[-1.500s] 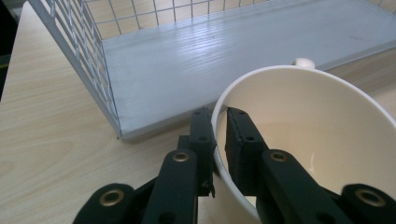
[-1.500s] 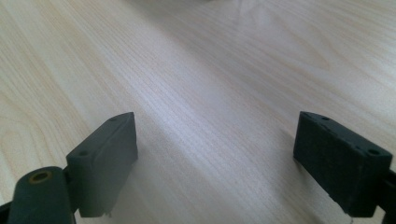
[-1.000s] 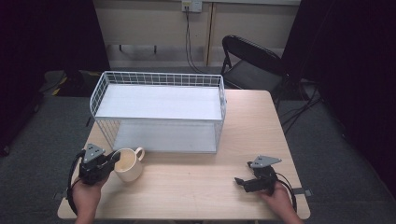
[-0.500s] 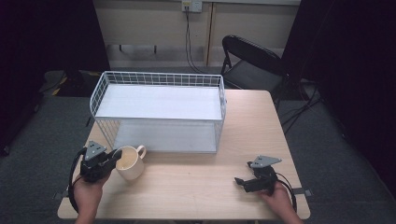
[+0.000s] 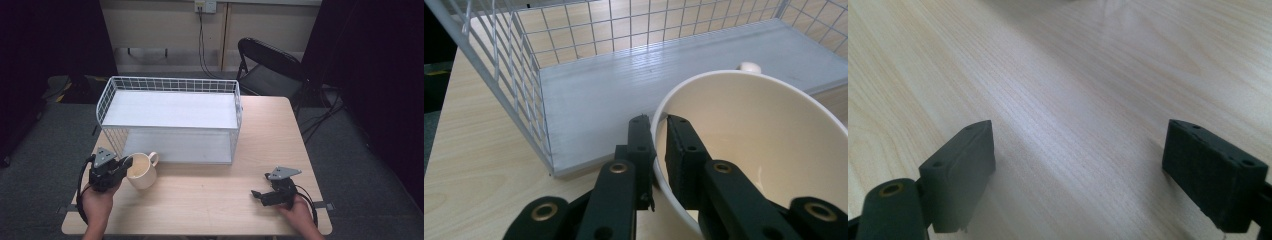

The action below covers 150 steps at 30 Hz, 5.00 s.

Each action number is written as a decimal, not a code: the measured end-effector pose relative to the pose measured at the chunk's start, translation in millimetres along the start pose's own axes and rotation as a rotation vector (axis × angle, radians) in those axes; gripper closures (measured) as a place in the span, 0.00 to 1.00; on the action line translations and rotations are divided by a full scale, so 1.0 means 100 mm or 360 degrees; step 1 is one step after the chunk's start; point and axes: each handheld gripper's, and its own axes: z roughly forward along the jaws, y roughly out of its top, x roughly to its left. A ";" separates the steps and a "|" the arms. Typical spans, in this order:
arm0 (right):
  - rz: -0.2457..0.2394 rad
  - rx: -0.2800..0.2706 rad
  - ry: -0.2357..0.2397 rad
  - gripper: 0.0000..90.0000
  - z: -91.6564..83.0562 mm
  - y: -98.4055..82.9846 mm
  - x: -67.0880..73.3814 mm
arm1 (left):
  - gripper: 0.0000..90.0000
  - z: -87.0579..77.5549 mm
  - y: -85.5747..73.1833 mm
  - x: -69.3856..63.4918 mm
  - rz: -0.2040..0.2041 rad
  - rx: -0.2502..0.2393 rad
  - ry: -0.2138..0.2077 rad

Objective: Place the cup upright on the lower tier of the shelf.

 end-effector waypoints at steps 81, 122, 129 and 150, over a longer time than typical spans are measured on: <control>0.0000 0.0000 0.0000 0.14 0.00 0.00 0.00 | 0.90 0.68 0.34 -0.29 -0.0078 -0.0130 0.0277; 0.0000 0.0000 0.0000 0.14 0.00 0.00 0.00 | 0.62 0.65 0.36 -0.23 -0.0150 -0.0145 0.0227; 0.0000 0.0000 0.0000 0.14 0.00 0.00 0.00 | 0.55 0.46 0.35 -0.23 -0.0106 -0.0148 0.0136; 0.0001 0.0001 0.0000 0.14 0.00 0.00 0.00 | 0.45 0.44 0.08 -0.31 -0.0039 -0.0034 0.0045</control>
